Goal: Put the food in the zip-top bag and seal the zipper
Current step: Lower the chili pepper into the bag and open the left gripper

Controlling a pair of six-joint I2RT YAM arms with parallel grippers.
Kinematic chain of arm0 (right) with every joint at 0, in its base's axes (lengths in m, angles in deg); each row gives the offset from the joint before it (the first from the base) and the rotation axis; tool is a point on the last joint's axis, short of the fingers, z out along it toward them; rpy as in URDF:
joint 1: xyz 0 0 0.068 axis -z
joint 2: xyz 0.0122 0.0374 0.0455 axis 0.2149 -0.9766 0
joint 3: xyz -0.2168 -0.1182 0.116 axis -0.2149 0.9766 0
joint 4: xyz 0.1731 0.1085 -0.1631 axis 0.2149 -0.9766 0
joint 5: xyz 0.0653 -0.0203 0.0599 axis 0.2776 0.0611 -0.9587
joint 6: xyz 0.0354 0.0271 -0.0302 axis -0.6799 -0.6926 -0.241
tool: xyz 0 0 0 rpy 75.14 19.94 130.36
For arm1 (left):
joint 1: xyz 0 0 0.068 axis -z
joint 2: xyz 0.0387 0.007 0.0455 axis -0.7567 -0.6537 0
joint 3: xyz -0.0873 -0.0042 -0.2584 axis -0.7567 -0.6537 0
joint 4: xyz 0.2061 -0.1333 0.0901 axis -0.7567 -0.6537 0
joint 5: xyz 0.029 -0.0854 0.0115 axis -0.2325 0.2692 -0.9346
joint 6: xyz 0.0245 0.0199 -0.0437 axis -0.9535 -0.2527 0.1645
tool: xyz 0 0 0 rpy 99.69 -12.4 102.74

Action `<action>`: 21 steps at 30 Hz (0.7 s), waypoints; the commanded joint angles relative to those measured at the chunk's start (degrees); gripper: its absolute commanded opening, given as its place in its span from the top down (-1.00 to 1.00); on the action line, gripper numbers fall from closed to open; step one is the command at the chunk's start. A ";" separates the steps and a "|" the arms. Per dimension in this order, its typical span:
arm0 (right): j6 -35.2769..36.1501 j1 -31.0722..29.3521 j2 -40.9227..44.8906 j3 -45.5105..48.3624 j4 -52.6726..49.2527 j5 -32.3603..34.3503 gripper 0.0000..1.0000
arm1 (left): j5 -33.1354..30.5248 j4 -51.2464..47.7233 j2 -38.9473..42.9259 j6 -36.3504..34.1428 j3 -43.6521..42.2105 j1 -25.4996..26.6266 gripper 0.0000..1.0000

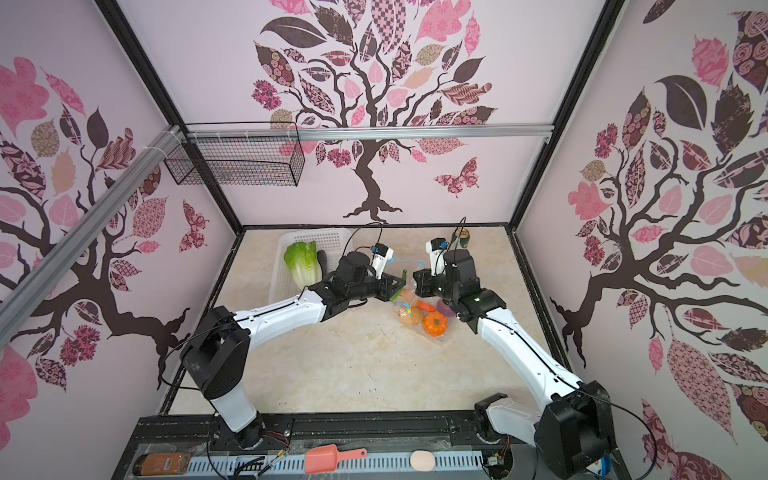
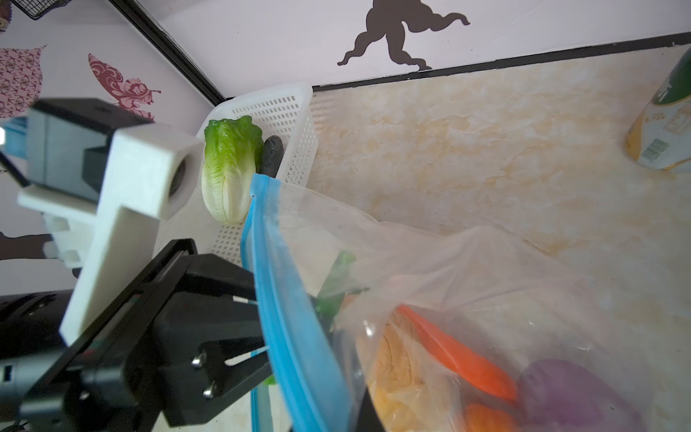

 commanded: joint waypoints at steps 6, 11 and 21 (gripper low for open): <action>0.75 -0.12 0.42 -0.09 0.90 -2.47 1.00 | -2.80 -9.77 -4.63 4.92 11.74 0.07 0.63; 0.75 -0.12 0.55 -0.11 0.94 -2.57 1.00 | -2.31 -9.74 -4.68 5.45 11.52 0.06 0.58; 0.67 -0.12 0.73 -0.19 0.73 -2.22 1.00 | -0.32 -10.13 -3.33 6.71 10.26 -0.13 0.17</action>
